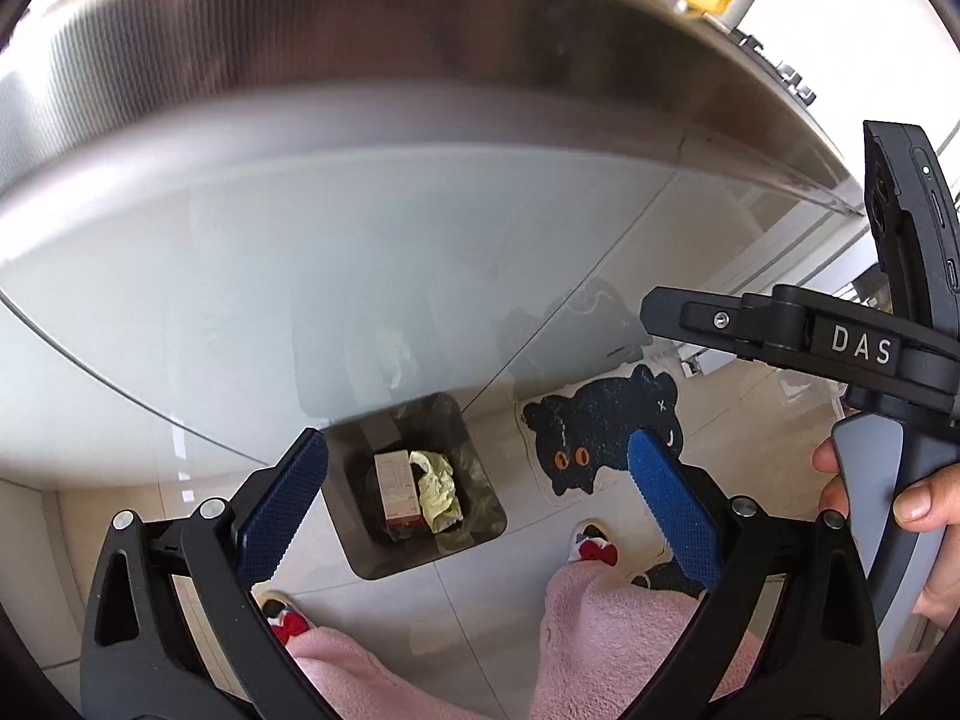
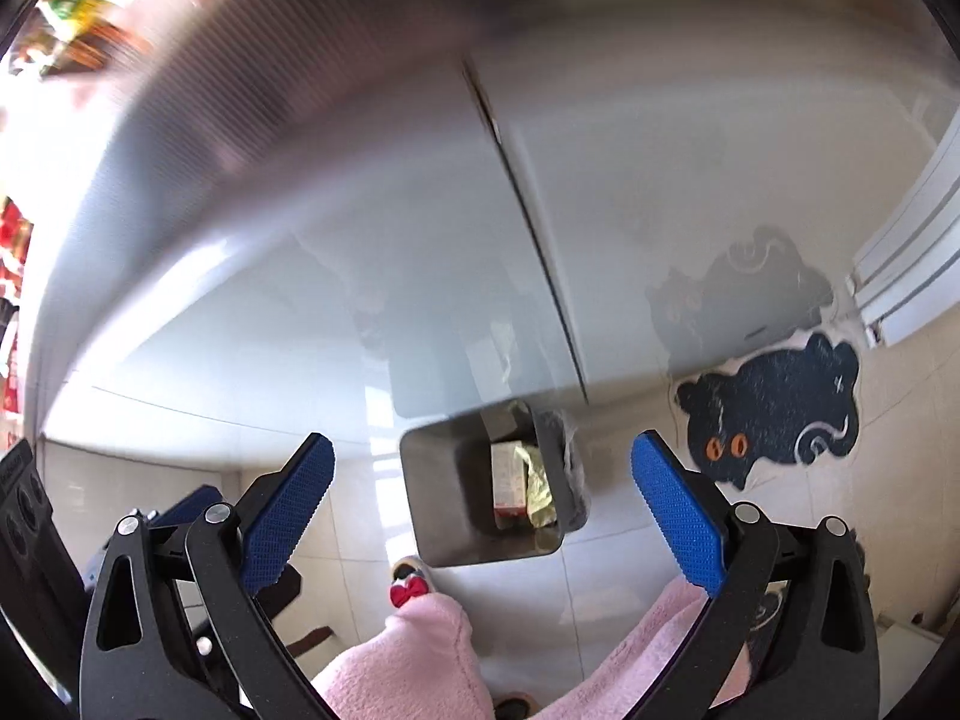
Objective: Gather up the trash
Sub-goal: 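Open the left tool over the bin while the right tool releases the yellow bag, then grasp the white tissue with the left tool while the right tool grasps the snack wrapper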
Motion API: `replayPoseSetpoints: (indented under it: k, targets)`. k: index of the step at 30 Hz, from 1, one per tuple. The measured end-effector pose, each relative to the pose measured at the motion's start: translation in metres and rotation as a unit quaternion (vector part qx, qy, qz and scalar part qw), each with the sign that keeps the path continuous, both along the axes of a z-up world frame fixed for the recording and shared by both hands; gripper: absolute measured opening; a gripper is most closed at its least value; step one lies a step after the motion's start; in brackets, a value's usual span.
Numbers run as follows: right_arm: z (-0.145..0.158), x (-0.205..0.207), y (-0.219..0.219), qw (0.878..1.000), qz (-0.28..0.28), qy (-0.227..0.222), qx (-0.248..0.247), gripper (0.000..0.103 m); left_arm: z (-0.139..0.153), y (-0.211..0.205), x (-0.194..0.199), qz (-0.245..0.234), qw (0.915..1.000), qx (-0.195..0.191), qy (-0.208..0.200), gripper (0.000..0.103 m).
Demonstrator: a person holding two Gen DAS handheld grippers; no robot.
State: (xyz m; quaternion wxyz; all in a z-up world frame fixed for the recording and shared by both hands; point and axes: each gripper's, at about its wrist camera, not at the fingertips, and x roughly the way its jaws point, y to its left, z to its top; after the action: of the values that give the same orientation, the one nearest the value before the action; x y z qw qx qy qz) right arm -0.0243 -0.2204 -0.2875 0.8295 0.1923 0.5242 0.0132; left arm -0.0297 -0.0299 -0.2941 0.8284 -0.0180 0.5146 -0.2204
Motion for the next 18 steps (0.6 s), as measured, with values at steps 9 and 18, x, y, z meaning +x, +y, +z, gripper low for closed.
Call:
replayPoseSetpoints:
  k: [9,18]
  targets:
    - [0.098,-0.005,-0.016,0.995,-0.021,-0.085,0.043,0.1,0.083,0.013,0.002,-0.013,0.9962,-0.006,-0.086,0.092]
    - [0.148,0.023,0.004,0.99,-0.006,-0.136,0.026,0.095,0.135,0.05,0.022,0.019,0.9889,-0.001,-0.147,0.089]
